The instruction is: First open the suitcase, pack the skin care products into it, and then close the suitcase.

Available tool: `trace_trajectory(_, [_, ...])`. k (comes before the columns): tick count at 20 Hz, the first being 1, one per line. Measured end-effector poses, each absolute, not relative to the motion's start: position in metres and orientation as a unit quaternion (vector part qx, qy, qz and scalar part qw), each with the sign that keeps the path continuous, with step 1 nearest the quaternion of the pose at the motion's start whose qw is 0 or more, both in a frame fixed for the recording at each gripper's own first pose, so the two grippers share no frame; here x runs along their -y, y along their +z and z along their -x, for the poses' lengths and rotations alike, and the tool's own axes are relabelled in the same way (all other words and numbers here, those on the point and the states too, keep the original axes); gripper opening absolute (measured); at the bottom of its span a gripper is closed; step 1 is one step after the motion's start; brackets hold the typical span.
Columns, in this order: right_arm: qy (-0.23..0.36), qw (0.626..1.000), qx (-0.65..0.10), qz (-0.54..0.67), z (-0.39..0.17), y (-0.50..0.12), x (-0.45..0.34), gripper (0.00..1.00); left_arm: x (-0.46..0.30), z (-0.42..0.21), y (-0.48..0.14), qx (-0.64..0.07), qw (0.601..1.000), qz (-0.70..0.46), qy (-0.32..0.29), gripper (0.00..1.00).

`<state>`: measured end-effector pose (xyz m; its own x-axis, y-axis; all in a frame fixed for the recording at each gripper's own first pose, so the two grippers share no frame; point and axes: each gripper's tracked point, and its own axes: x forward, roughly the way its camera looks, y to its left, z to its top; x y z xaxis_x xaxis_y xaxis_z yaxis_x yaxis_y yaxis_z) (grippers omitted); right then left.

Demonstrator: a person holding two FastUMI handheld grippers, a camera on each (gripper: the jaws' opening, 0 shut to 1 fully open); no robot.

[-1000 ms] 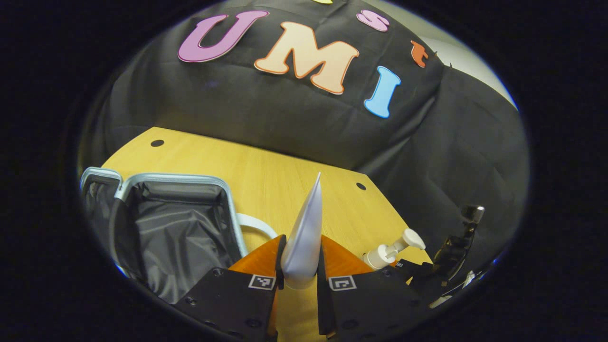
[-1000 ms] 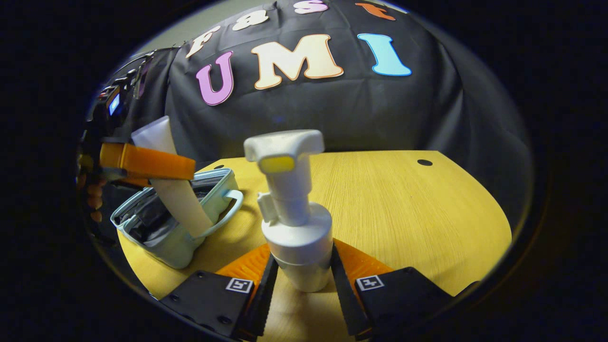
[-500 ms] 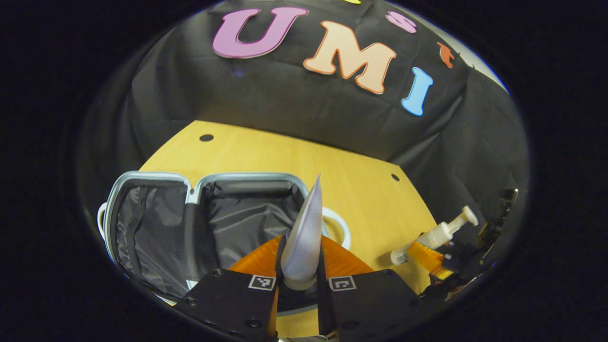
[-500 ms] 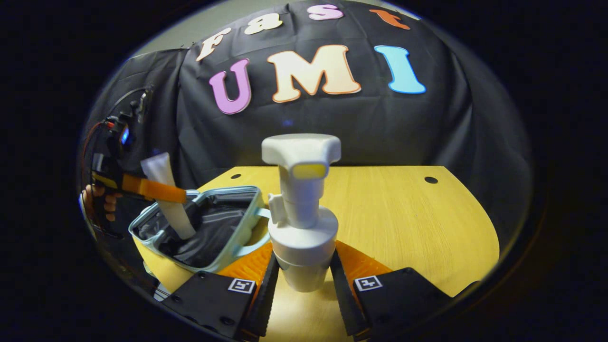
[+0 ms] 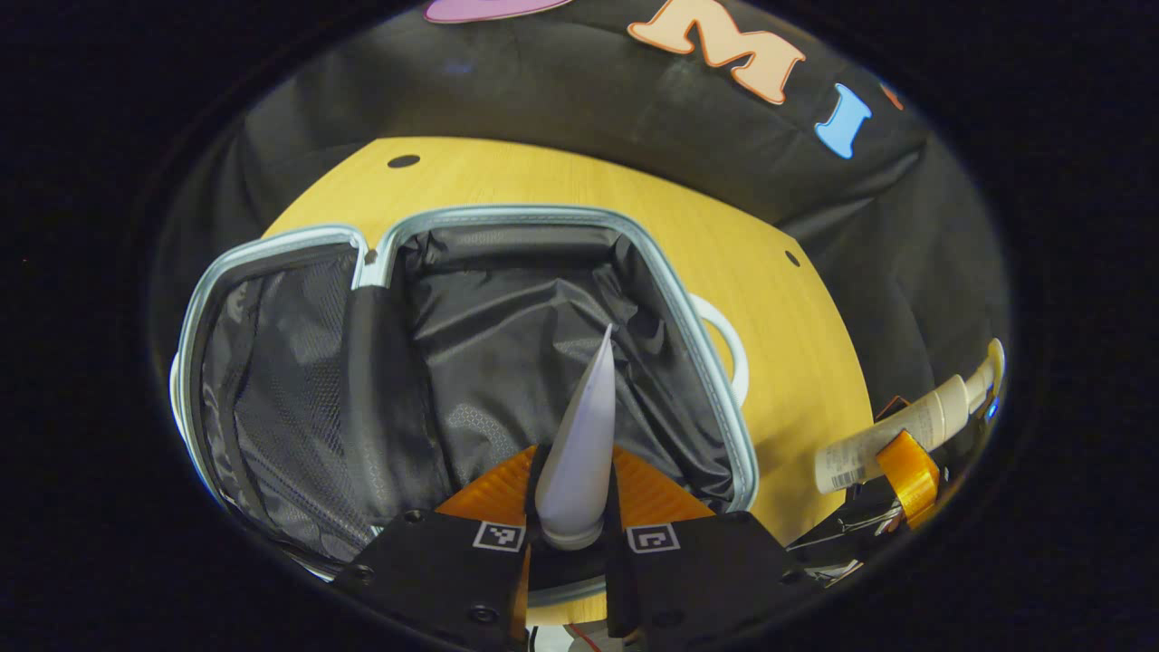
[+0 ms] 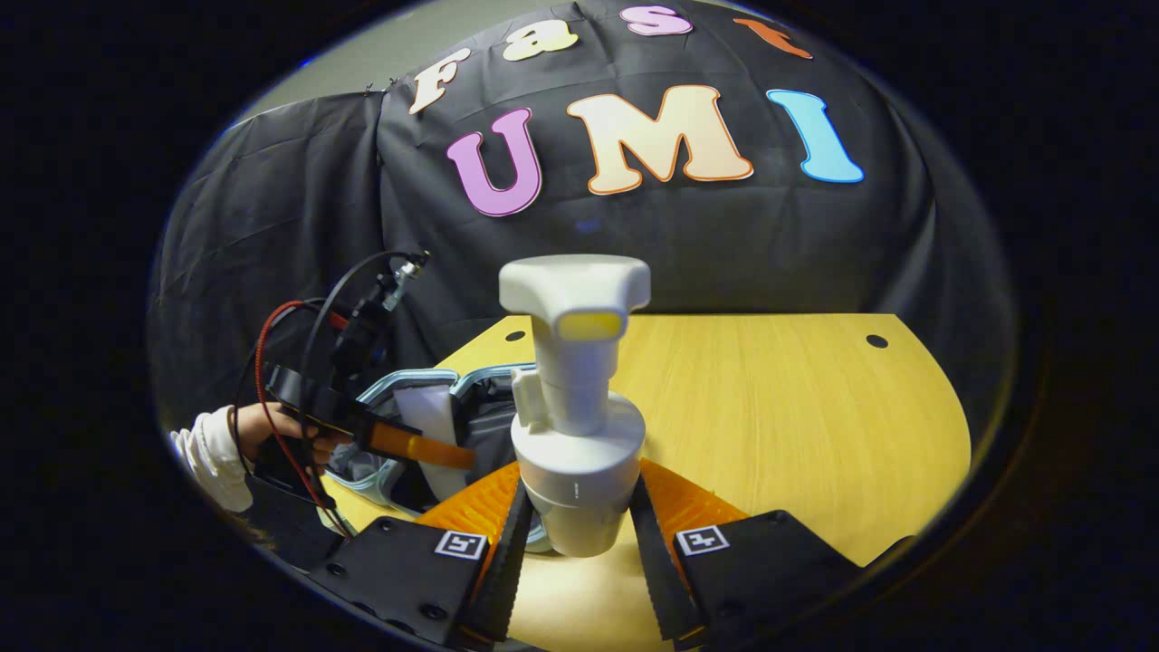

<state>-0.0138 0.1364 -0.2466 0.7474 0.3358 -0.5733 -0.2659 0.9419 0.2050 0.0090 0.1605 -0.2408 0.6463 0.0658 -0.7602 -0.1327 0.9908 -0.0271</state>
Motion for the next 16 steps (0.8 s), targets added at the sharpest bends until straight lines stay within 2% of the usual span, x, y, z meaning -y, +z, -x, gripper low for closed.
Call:
trace_trajectory(3, [0.170, 0.928, -0.327, -0.058, 0.012, -0.253, -0.154, 0.61, -0.168, -0.016, -0.241, -0.422, 0.903, 0.052, 0.058, 0.27])
trace_trajectory(8, [0.182, 0.920, -0.340, -0.065, 0.008, -0.261, -0.180, 0.61, -0.172, -0.028, -0.222, -0.396, 0.914, 0.065, 0.057, 0.36])
trace_trajectory(9, [0.184, 0.918, -0.344, -0.064, 0.009, -0.263, -0.184, 0.61, -0.173, -0.032, -0.214, -0.384, 0.919, 0.069, 0.053, 0.43])
trace_trajectory(11, [0.188, 0.913, -0.356, -0.063, 0.009, -0.270, -0.192, 0.61, -0.176, -0.036, -0.196, -0.359, 0.929, 0.074, 0.051, 0.74])
trace_trajectory(12, [0.188, 0.911, -0.363, -0.061, 0.010, -0.273, -0.195, 0.61, -0.178, -0.037, -0.185, -0.346, 0.934, 0.076, 0.052, 0.81])
trace_trajectory(15, [0.194, 0.900, -0.387, -0.047, 0.012, -0.288, -0.205, 0.59, -0.188, -0.030, -0.145, -0.297, 0.950, 0.082, 0.058, 0.83])
trace_trajectory(16, [0.196, 0.897, -0.395, -0.042, 0.011, -0.293, -0.208, 0.61, -0.194, -0.027, -0.129, -0.276, 0.955, 0.086, 0.064, 0.84])
